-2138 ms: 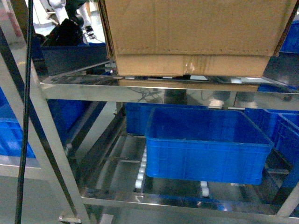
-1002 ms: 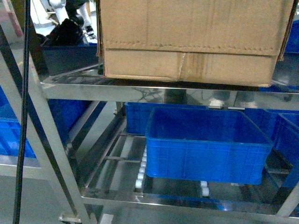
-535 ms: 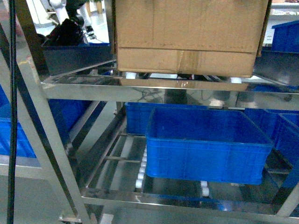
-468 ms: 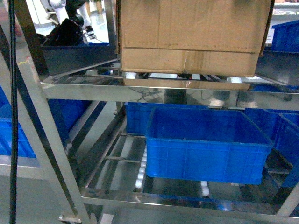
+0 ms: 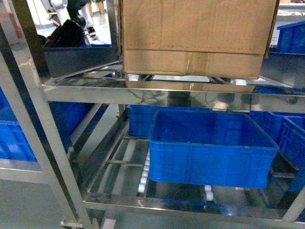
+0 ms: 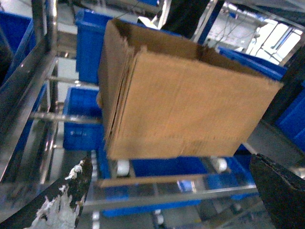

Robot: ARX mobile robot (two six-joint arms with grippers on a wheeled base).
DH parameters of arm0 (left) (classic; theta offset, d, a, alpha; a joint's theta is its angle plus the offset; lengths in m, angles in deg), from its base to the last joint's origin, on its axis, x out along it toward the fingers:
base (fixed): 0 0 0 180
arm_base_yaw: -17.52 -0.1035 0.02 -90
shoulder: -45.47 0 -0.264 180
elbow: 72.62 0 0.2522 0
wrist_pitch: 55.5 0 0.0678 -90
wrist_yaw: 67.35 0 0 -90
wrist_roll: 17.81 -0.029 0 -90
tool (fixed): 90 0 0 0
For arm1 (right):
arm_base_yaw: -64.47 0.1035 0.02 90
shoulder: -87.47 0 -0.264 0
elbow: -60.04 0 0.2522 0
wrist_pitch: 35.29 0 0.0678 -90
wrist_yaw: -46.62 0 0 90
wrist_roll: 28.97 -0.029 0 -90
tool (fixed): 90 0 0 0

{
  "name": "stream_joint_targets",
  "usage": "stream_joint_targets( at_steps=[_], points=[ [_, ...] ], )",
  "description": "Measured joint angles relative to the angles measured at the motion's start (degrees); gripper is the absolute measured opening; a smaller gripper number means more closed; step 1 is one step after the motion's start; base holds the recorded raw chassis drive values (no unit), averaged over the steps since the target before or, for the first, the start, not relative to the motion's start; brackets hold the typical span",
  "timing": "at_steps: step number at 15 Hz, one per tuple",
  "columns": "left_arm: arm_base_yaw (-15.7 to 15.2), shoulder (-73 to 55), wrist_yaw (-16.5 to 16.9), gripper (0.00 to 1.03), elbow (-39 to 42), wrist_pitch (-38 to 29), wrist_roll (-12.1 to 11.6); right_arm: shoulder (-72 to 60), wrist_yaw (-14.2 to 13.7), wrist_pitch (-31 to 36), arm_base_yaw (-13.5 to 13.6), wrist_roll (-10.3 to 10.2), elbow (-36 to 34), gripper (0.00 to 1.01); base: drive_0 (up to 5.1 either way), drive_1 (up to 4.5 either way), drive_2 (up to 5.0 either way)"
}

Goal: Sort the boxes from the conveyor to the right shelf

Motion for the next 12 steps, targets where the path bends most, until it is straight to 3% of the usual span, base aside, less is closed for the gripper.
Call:
stream_joint_targets(
  at_steps=[3,5,6,7,8,9,10,12],
  points=[
    [-1.7,13.8,-5.1,0.98,13.6,9.0,-0.9,16.0,0.6,-14.2,-1.4,-0.8,-9.9,0.98,0.0,0.00,0.0],
    [-1.6,15.9,-5.3,0.98,14.1,8.7,-1.7,17.4,0.3,-14.0,-1.9,-0.8,-9.9,0.98,0.0,0.00,0.0],
    [-1.0,15.7,-7.0,0.96,15.3,4.8,-3.1,18.1,3.0,-8.7,-2.7,-1.0,-12.9,0.86,0.0,0.00,0.0],
    [-0.6,17.4,-14.0,0.85,21.1,-8.1,-7.2,20.7,4.2,-6.4,-3.1,-1.0,-17.6,0.75,0.0,0.00,0.0],
    [-2.7,23.3,-18.4,0.63,33.2,-22.4,-13.8,24.9,5.0,-3.0,-4.3,-1.0,-25.9,0.53,0.0,0.00,0.0],
    [-4.1,25.9,-17.9,0.49,38.1,-26.6,-15.4,27.1,5.5,-1.2,-4.9,-1.0,-30.1,0.38,0.0,0.00,0.0],
    [-5.0,28.1,-16.5,0.34,42.4,-27.9,-16.3,29.4,9.3,-0.2,-7.8,-1.0,-33.9,0.24,0.0,0.00,0.0],
    [-6.5,31.8,-14.9,0.09,48.5,-29.3,-16.7,33.1,9.6,1.1,-9.3,-1.0,-39.0,0.02,0.0,0.00,0.0]
  ],
)
